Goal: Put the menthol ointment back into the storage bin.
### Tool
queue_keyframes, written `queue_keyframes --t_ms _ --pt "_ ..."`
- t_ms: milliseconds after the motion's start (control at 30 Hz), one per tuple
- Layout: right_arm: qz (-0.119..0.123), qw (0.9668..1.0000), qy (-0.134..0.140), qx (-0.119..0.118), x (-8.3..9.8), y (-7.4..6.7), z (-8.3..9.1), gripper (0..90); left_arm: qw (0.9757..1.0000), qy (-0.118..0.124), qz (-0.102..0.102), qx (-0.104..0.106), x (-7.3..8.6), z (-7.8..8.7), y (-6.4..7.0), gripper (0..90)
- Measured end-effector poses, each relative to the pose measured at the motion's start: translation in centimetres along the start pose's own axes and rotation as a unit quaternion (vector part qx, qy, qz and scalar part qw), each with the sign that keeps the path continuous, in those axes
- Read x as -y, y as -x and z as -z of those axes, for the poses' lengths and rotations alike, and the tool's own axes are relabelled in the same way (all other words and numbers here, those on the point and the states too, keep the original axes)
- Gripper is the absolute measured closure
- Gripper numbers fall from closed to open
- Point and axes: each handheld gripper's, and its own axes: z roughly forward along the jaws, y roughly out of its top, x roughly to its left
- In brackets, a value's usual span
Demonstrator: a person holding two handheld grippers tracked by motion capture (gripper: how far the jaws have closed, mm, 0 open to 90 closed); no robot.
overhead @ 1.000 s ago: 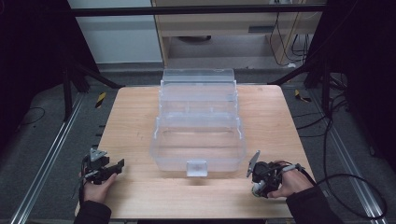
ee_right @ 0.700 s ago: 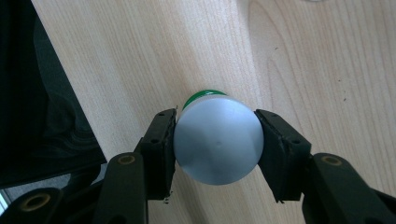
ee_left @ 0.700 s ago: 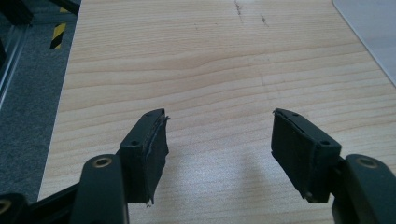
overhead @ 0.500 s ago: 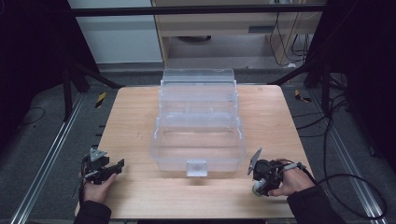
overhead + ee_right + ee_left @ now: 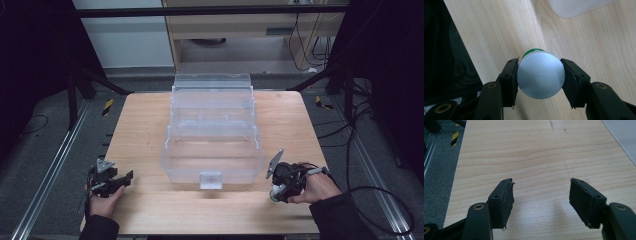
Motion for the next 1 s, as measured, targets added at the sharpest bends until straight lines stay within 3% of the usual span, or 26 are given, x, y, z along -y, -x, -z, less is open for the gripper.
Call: queue_keyframes --t_ms 567,1000 --pt "0.000 0.9996 0.029 0.005 -1.0 0.8 3.8 50.4 1.0000 -0.003 0.000 0.001 0.0 -0.1 0.0 35.7" --pt "0.002 0.9994 0.033 -0.001 -1.7 1.5 5.3 50.5 1.0000 -0.003 0.000 0.002 0.0 -0.1 0.0 35.7"
